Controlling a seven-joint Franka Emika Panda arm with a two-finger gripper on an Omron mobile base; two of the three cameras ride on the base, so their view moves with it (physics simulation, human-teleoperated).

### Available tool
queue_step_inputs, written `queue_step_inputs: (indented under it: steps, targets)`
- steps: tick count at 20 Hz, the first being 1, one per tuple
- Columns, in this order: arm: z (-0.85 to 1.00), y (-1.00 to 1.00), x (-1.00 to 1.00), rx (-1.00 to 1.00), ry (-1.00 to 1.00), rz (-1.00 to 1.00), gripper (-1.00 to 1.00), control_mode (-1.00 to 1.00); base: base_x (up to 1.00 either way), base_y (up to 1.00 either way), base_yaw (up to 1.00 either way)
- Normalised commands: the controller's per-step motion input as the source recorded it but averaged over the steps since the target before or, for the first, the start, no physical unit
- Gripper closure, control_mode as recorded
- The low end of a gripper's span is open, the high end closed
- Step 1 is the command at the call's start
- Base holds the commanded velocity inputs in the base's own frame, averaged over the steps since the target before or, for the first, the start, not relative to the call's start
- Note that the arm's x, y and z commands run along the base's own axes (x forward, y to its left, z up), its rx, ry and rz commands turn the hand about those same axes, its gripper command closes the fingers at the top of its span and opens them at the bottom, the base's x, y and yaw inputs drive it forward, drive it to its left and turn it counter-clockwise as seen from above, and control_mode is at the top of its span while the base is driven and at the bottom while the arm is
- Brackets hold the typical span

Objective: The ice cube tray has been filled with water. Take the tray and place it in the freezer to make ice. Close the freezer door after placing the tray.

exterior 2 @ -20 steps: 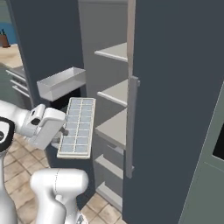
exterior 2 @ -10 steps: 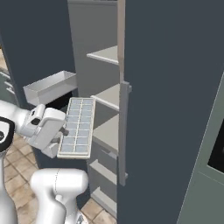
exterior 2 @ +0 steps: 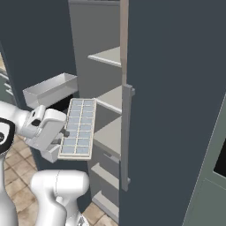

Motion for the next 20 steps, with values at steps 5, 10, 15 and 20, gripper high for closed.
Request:
queue_step_inputs:
  steps: [5, 10, 15, 20]
  targets:
    - [0.0, 0.0, 0.0, 0.0, 0.0, 0.0, 1.0, 1.0, 0.35, 0.12, 0.0]
    - [0.0, 0.0, 0.0, 0.0, 0.0, 0.0, 1.0, 1.0, 0.41, 0.02, 0.0]
    - [0.0, 0.0, 0.0, 0.0, 0.0, 0.0, 1.0, 1.0, 0.37, 0.02, 0.0]
    - [0.0, 0.0, 0.0, 0.0, 0.0, 0.0, 1.0, 1.0, 0.24, 0.04, 0.0]
